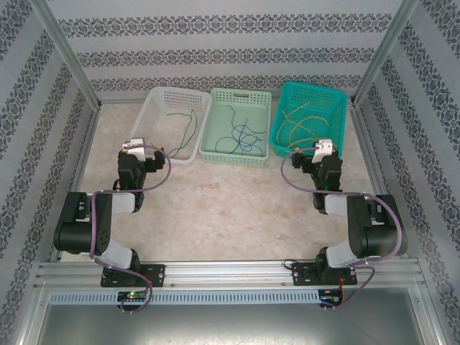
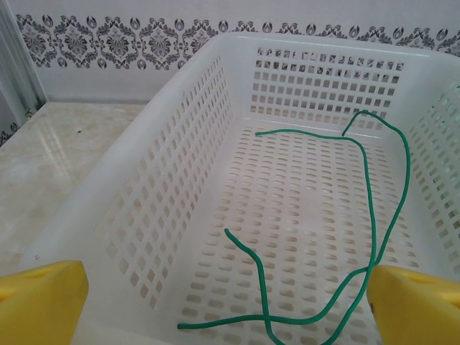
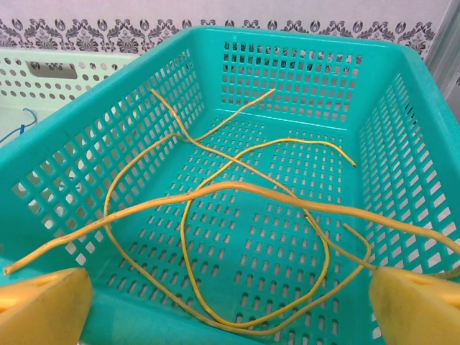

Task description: Untangle the cables

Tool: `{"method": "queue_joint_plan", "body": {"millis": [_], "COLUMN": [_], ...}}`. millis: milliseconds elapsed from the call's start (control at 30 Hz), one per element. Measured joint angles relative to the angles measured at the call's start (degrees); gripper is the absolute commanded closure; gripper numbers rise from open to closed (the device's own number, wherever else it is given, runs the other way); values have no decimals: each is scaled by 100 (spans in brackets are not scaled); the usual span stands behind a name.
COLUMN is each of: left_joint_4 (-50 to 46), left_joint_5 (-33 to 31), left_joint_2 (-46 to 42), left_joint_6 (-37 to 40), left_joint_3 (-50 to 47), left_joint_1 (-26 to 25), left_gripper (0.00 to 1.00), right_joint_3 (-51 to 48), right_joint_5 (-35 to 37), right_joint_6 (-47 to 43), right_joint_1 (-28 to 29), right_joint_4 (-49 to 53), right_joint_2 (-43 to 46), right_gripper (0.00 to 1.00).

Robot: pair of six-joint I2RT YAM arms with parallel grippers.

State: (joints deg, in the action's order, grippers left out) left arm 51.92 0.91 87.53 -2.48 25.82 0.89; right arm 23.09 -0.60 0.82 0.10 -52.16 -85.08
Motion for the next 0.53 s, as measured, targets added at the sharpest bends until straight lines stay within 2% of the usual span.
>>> {"method": "queue_joint_plan", "body": {"millis": [533], "left_joint_4": [2], "left_joint_5": [46], "left_joint_2": [0], "left_joint_6": [33], "left_joint_3": [0], "left_joint_1": [-2], "left_gripper": [0], "right_joint_3": [0], "right_joint_5": [0], "right_joint_6": [-2], "right_joint_1": [0], "right_joint_4": [0], "right_joint_2": [0], "right_gripper": [2]}}
